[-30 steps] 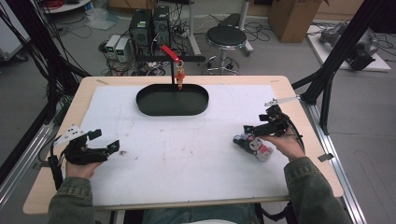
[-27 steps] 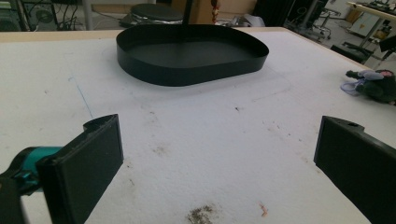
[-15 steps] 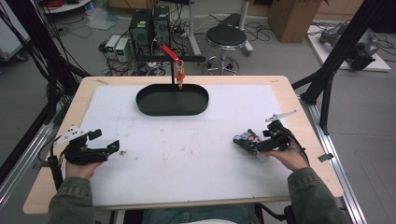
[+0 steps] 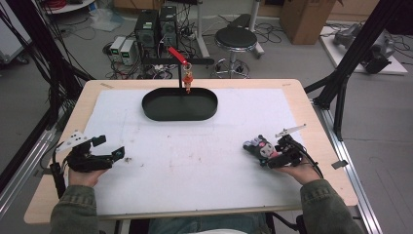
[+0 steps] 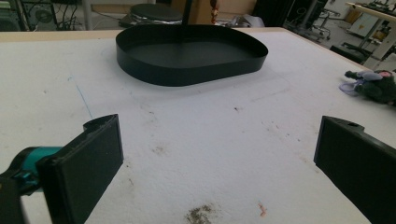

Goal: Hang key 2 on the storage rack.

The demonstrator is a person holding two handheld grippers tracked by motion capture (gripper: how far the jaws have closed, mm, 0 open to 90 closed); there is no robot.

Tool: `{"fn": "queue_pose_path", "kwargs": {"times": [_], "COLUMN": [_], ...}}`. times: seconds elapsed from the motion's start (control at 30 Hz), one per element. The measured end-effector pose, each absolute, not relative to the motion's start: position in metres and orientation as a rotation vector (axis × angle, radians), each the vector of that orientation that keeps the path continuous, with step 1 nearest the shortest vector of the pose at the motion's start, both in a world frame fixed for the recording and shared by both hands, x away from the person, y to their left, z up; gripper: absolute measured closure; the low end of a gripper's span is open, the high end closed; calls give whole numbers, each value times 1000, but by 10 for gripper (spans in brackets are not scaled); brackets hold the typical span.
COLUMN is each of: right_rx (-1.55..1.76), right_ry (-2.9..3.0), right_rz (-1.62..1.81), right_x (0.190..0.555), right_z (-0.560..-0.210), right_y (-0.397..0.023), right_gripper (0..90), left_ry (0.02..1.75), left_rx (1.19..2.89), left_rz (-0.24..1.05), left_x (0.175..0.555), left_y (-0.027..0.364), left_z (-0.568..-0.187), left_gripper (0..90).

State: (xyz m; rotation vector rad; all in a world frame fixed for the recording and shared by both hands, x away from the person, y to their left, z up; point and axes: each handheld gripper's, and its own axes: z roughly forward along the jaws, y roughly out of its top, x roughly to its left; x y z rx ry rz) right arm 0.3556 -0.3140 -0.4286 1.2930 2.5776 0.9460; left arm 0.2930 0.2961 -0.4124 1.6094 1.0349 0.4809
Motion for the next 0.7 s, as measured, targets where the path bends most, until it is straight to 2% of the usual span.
{"fn": "queue_pose_path", "kwargs": {"times": [0.4, 0.43, 0.57, 0.7], "right_rx": [1318, 1317, 1329, 1282], "right_ry": [2573, 2568, 2521, 2498], "right_rz": [921, 910, 941, 941], "right_x": [350, 349, 347, 344], "right_z": [-435, -435, -431, -427], "right_y": [-318, -317, -319, -317], "right_gripper": [60, 98, 403, 449], "left_ry": [1039, 1039, 1037, 1037], "left_rx": [1611, 1612, 1613, 1612], "left_rz": [479, 478, 477, 479], "left_x": [293, 293, 293, 293], "left_y": [295, 296, 296, 296], "left_z": [-413, -413, -413, -413], "left_gripper": [18, 18, 18, 18]}}
